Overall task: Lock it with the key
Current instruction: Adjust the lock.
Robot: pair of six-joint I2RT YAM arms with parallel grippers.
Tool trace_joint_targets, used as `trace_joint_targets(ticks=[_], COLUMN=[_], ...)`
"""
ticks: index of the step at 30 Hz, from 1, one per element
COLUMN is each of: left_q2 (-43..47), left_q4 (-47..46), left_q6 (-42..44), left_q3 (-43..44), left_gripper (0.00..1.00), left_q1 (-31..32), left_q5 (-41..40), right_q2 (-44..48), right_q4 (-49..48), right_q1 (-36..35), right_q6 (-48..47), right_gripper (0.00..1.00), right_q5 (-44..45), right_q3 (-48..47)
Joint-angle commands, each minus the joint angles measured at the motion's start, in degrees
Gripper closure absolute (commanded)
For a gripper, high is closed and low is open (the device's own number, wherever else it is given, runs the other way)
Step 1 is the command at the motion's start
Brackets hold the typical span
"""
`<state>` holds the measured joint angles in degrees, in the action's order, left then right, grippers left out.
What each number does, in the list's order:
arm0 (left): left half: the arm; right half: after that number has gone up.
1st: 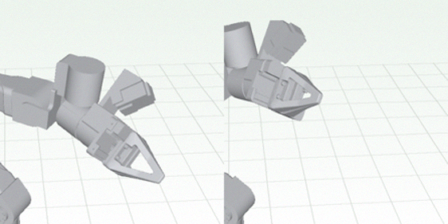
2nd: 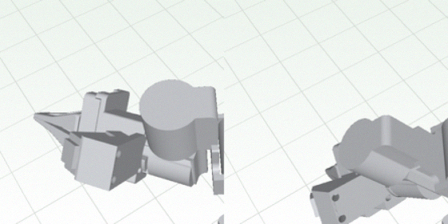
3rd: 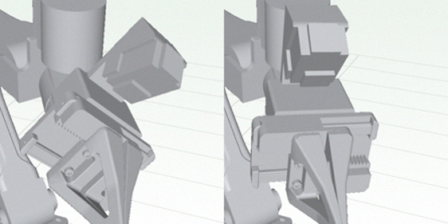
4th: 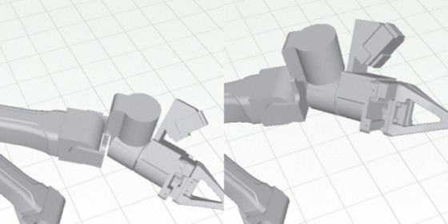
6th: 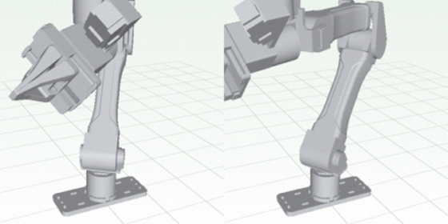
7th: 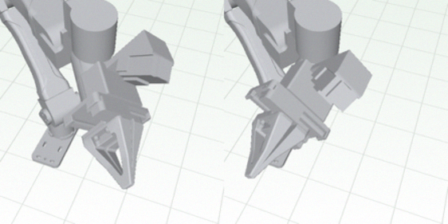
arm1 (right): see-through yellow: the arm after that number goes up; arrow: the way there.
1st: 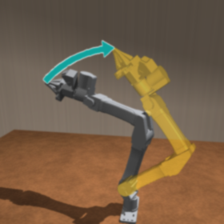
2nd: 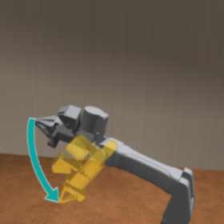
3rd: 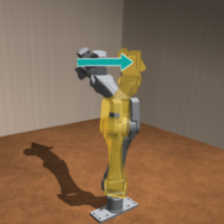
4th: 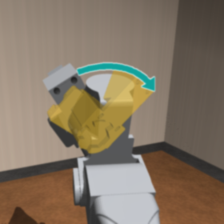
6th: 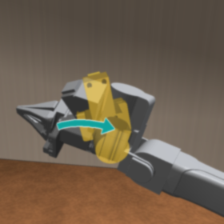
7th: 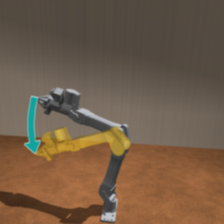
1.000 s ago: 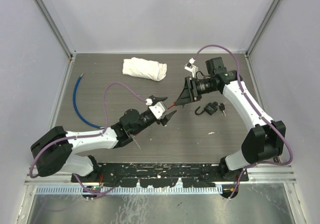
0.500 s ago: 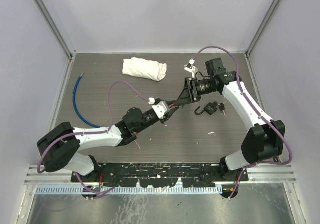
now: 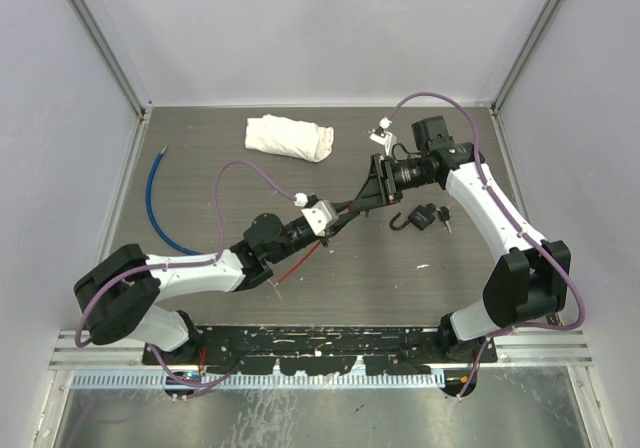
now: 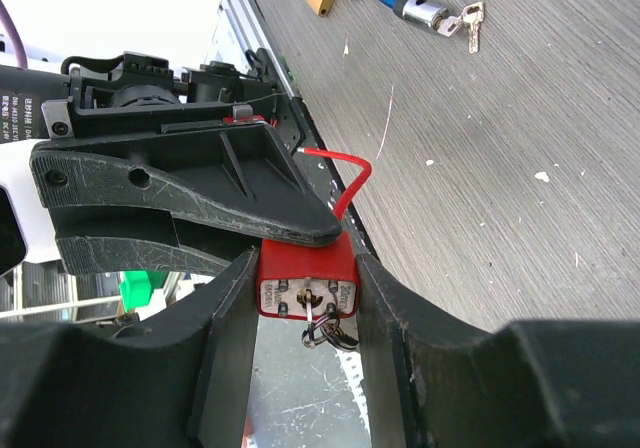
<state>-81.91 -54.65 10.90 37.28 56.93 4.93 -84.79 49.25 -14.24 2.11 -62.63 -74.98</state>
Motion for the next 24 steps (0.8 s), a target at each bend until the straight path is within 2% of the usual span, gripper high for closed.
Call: trace_joint_targets(ticks=[1, 6, 9, 12, 16, 24], left_q2=[1.6, 4.1, 6.2, 8.3, 11.5, 17.6], left_q4=[-5.1, -4.1, -3.1, -2.0, -0.1, 5.3], left_q6=[-1.1, -2.1, -3.5, -4.8, -6.1, -8.2], left_q3=[0.9, -1.5, -3.5, -5.1, -6.5, -9.4], left_gripper=[1.00, 1.00, 1.00, 1.00, 1.00, 1.00], left_q1=[-0.2, -1.1, -2.1, -2.9, -3.5, -3.7], left_q5=[1.9, 2.9, 4.3, 5.7, 7.4, 10.1], right_q2=[2.6, 3.4, 4.8, 6.9, 9.4, 16.4], right_q4=[-1.8, 0.1, 1.2, 1.2, 0.6, -5.0], right_q1=[0.1, 1.0, 2.7, 3.7, 3.8, 3.9], right_q6=[-0.5, -4.9, -8.1, -10.7, -13.8, -28.7], right_gripper=[0.84, 0.47, 0.34, 0.30, 0.29, 0.24], right_q5=[-1.5, -0.6, -0.1, 1.2, 0.5, -5.7], right_q3=[-0.3, -1.9, -2.9, -2.8, -2.3, 1.0])
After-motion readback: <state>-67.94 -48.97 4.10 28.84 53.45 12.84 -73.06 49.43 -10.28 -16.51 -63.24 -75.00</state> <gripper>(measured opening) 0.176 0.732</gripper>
